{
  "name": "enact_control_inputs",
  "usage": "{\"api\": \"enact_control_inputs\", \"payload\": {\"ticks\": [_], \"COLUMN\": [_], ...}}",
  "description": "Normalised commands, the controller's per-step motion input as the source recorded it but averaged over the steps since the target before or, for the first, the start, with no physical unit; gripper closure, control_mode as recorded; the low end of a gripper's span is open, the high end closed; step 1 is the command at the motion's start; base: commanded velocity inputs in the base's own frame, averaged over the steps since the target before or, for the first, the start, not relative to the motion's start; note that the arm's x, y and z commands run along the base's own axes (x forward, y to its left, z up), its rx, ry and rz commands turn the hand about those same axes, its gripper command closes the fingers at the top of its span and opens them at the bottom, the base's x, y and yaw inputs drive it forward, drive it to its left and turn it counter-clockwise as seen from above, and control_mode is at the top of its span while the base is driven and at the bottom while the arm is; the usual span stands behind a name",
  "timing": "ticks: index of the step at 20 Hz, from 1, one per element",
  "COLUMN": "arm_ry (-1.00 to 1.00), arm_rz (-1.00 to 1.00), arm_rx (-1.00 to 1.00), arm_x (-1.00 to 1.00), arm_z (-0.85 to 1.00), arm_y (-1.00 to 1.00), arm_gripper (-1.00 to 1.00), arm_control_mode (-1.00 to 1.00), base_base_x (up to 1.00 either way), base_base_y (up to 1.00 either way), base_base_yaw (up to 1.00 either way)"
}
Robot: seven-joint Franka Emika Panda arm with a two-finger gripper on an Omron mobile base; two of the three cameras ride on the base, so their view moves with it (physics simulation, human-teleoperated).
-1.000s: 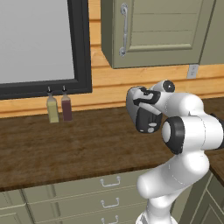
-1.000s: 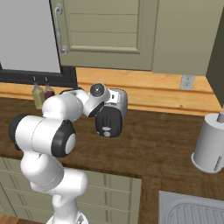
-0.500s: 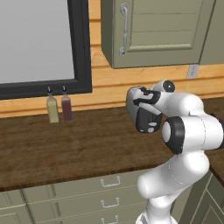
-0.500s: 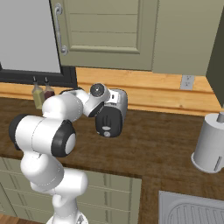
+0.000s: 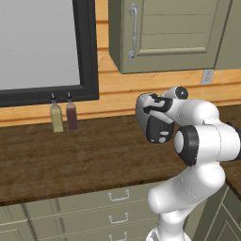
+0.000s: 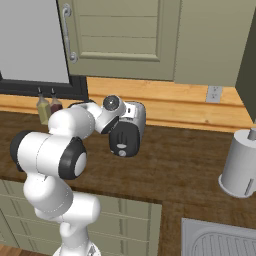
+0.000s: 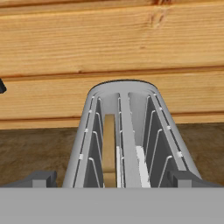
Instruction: Start the toaster. Once the lever pops up, take the bread to the plate on the dining counter.
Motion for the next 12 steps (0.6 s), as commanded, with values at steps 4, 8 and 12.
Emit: {"api": "enact_control_inputs", "payload": {"ticks": [4, 8, 12], "arm_ry": [0.0, 0.0, 0.0], "arm_rz": [0.0, 0.0, 0.0], "arm_rx": [0.0, 0.0, 0.0], "arm_x": [0.0, 0.0, 0.0], "arm_z": [0.0, 0.0, 0.0], "arm_y": [0.0, 0.0, 0.0], "arm_gripper": [-1.0, -1.0, -1.0], "arm_control_mode": [-1.0, -1.0, -1.0], "base_base_x": [0.0, 0.0, 0.0], "base_base_y": [0.0, 0.0, 0.0], "base_base_yaw": [0.0, 0.0, 0.0]}}
